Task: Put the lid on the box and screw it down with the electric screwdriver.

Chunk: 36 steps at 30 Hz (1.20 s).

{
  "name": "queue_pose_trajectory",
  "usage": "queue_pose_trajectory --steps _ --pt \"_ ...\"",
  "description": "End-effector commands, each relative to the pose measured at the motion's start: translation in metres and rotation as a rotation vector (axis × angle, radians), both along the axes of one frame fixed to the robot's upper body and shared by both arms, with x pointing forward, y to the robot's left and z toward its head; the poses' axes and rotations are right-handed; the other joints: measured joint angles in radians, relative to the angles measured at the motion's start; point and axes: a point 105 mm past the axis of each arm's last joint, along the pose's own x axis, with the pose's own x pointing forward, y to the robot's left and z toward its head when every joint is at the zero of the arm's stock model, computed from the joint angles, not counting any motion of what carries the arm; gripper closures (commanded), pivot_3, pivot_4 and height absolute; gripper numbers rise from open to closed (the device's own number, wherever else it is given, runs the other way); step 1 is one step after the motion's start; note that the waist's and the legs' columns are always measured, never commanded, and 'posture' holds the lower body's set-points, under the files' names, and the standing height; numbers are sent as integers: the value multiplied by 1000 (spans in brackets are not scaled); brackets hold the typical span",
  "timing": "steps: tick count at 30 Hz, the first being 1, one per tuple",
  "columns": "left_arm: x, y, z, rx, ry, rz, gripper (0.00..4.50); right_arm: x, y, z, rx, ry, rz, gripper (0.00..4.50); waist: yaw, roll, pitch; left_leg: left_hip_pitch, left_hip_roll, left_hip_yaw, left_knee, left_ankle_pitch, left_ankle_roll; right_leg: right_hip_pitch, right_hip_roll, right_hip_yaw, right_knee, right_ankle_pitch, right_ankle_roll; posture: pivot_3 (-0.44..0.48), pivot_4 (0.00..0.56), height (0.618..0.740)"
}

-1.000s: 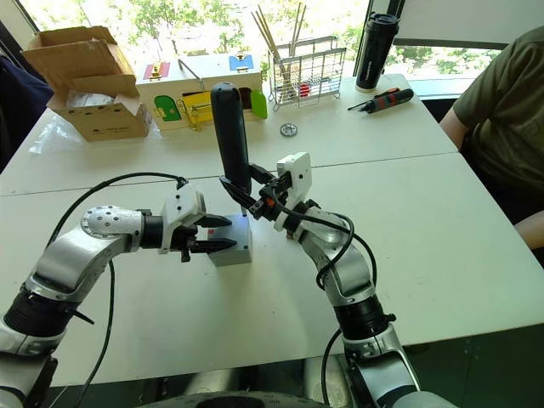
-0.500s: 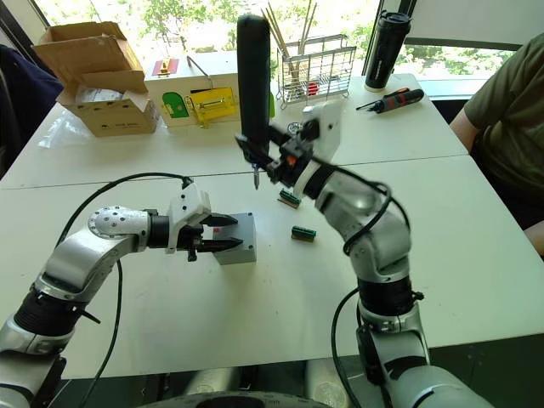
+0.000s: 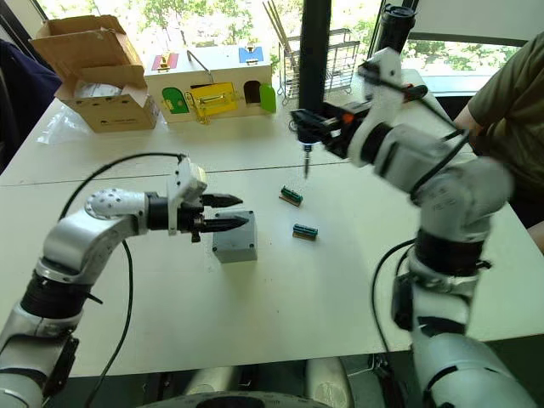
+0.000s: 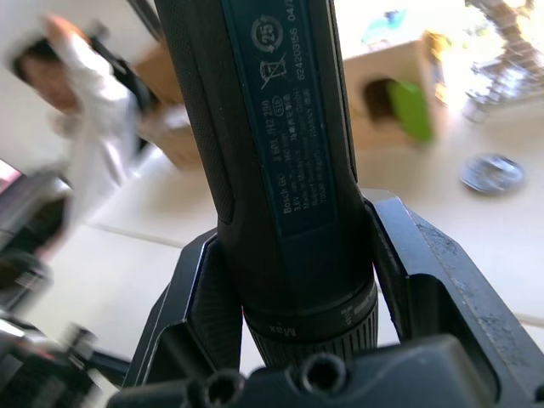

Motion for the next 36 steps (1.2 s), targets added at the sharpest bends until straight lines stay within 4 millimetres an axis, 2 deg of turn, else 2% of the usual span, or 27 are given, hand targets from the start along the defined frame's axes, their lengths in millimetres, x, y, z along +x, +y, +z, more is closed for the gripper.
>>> queue_pose_trajectory --steps 1,3,8,14,25,27,31,32,36 --pt "-17 -14 14 18 -60 -147 2143 -6 -53 -20 -86 218 -129 2691 1 0 0 0 0 0 1 0 1 1 -1 0 -1 0 0 0 150 740" --pt "-25 -20 14 34 -71 -210 2143 -22 -82 -51 -129 420 -163 2691 4 -1 2 0 0 1 1 -1 2 2 -1 0 -2 0 0 0 150 740" --pt "-32 -29 10 53 -82 -253 2143 -42 -109 -90 -123 667 -178 2691 -24 6 11 0 0 7 4 -6 10 2 -1 2 -1 0 0 0 150 740" --pt "-39 -33 -5 78 -67 -259 2143 -40 -114 -115 -101 815 -183 2691 -30 7 15 1 2 7 4 -6 11 1 0 2 0 0 1 0 150 740" --pt "-42 -31 -13 76 -52 -207 2143 -35 -116 -134 -219 905 -156 2691 0 5 16 0 0 7 7 -6 10 1 -1 2 -1 0 1 0 150 740" --pt "-41 -31 -13 71 -52 -190 2204 -34 -117 -135 -242 906 -156 1626 0 5 16 0 0 6 7 -6 10 2 -1 1 -1 0 1 0 150 740" --pt "-40 -29 -14 64 -52 -165 2204 -33 -120 -136 -275 907 -160 143 0 5 16 0 0 6 7 -4 7 2 -1 1 -1 0 1 0 150 740" --pt "-40 -29 -14 63 -52 -162 2204 -33 -121 -136 -276 907 -160 30 0 5 16 0 0 6 7 -4 7 2 -1 1 -1 0 1 0 150 740" --pt "-36 -26 -14 60 -54 -137 2204 -30 -121 -132 -278 885 -152 30 2 5 16 0 0 6 8 -4 7 3 -1 1 -1 0 1 0 150 740"
